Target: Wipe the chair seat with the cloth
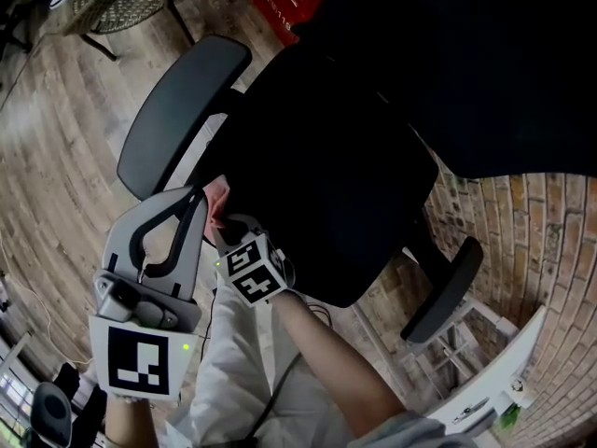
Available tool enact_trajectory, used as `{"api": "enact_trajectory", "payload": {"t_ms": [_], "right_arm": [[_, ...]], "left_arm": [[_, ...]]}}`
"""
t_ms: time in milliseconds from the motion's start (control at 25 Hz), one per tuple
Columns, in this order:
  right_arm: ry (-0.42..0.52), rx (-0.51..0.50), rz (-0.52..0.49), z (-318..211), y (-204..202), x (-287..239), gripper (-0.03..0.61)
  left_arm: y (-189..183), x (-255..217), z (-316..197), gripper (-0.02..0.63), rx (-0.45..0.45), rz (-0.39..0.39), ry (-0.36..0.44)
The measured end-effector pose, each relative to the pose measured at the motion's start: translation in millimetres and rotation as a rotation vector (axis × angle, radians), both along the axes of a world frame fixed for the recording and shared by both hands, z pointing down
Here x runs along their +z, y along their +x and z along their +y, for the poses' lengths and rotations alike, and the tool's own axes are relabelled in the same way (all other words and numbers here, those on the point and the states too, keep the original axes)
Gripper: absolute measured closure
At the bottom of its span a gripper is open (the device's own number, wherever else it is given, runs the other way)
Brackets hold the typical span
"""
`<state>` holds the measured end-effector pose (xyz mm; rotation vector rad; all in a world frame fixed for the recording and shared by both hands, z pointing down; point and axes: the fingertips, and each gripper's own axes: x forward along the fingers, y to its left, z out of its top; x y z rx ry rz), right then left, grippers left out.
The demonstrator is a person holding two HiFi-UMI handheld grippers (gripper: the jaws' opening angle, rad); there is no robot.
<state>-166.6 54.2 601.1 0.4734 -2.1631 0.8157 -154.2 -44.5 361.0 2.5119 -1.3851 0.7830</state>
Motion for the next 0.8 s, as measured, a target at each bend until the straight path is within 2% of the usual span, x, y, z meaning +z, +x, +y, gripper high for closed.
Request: {"api": "enact_trajectory", "payload": {"t_ms": [160, 320, 520, 800], "right_arm": [[0.005, -0.029, -0.006, 5.1, -11.7, 0.3, 0.523], [0.027, -0.054, 0.013, 2.3, 1.0, 3.3, 0.523], [0.035, -0.007, 0.088, -9.1, 47.7, 11.2, 0.523], [0.063, 0.138, 0.155, -47.1, 125.1, 19.3, 0.523]], "left_arm": [[-5.2, 3.9, 2.8, 0.595, -0.011, -0.001, -0.015], [-3.8, 4.2, 2.1, 0.595, 0.005, -0.008, -0.012], [5.2, 2.9, 0.4, 0.595, 0.013, -0.001, -0.007], [29.1, 0.8, -3.9, 0.595, 0.048, 0.011, 0.007]]}}
